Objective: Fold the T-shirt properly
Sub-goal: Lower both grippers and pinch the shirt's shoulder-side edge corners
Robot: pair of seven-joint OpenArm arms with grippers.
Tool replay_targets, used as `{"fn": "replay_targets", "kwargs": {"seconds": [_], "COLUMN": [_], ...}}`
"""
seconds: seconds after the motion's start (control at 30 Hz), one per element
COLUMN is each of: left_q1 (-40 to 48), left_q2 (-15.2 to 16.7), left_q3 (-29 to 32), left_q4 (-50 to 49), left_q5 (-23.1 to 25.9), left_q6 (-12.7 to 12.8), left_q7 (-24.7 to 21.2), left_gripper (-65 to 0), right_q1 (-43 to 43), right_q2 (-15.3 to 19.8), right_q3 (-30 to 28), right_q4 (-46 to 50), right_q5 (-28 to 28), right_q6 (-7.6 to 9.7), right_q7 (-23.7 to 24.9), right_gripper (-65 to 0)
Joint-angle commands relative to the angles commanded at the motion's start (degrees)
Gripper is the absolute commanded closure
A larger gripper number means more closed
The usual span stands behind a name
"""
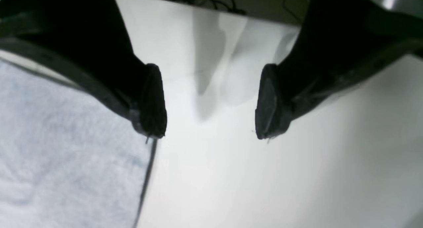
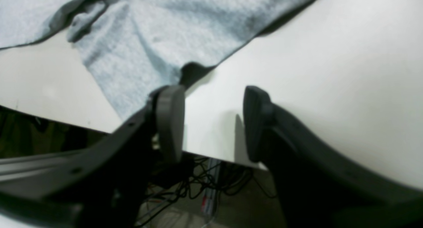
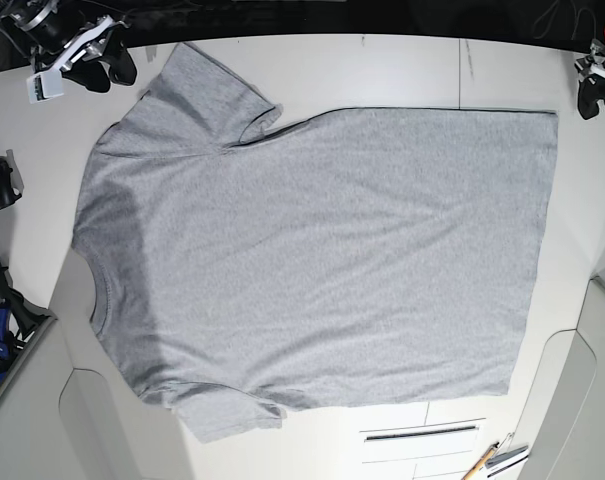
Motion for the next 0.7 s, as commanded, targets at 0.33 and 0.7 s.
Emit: {"fn": "replay_targets", "kwargs": {"seconds": [0.33, 0.7], "left_q1": [-0.74, -4.26], "left_q2": [-0.15, -1.44], "left_q3": [0.52, 2.64], "left_q4": [-0.87, -6.03], "left_q5": [0.04, 1.2], "left_q6": [-0.22, -0.46], "left_q7": [0.26, 0.87], "left_gripper": [-45.3, -45.3], "right_q1": [2.08, 4.13], "right_q2": [-2.86, -3.65], "right_q3": [-6.84, -8.04], "right_q4": [0.0, -1.57], "right_q5": [-3.15, -5.18], "right_q6": [-0.13, -0.31], "right_q7": [-0.35, -0.33], "right_gripper": [-31.8, -31.7]}}
